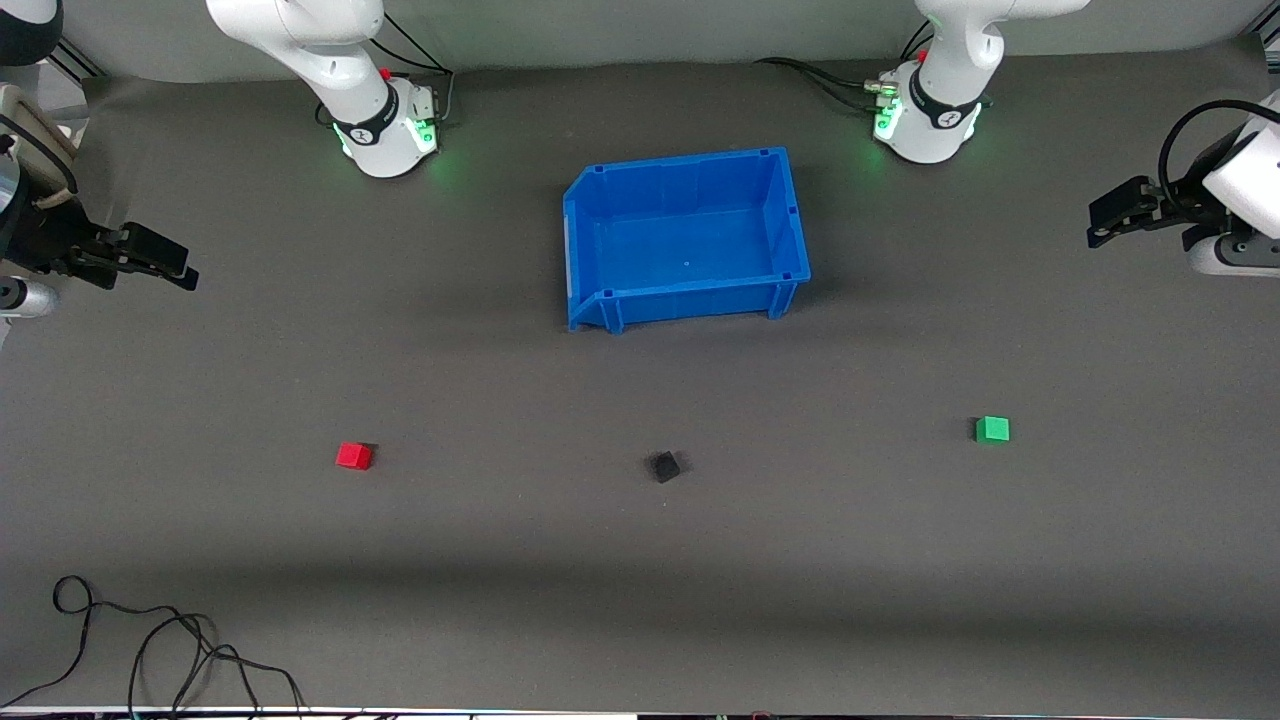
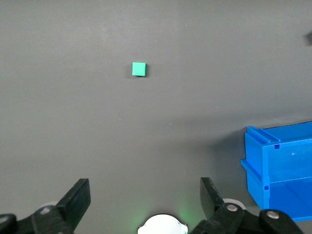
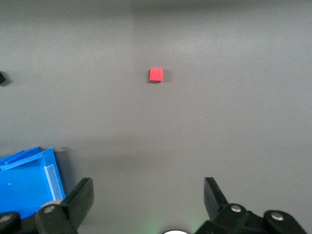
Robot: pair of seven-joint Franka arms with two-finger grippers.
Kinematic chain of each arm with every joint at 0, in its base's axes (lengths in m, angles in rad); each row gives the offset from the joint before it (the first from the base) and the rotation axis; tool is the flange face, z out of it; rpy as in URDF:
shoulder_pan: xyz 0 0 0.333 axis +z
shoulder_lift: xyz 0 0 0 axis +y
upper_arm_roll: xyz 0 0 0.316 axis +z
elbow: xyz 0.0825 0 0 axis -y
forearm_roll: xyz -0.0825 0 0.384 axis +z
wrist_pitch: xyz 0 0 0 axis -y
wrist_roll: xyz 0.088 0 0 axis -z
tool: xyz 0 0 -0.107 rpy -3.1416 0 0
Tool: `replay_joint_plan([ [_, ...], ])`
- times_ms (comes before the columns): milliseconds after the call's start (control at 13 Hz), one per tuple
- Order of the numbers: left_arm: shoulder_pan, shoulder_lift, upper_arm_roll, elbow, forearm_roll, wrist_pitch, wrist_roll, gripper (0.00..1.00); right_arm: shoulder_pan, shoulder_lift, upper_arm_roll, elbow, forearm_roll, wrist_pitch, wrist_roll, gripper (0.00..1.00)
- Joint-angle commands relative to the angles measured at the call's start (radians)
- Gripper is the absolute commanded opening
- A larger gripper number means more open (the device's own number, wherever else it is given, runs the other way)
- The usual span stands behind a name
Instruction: Attach green and red cubes to black cube
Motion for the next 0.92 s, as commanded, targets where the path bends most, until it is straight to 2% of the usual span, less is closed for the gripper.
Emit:
replay_joint_plan([
  [0,-0.006,-0.001,-0.001,0.006,0.009,-0.014,-0.013,1.0,0.008,0.017,-0.001,0.036,-0.002,-0.027,0.027,1.0],
  [692,-0.003,-0.001,-0.001,0.005,0.009,-0.019,-0.015,1.0,0.008,0.017,-0.001,0.036,-0.003,-0.027,0.027,1.0],
  [846,0.003,-0.001,0.006,0.006,0.007,-0.052,-0.08,1.0,0.008,0.026,-0.001,0.034,-0.003,-0.027,0.018,1.0],
])
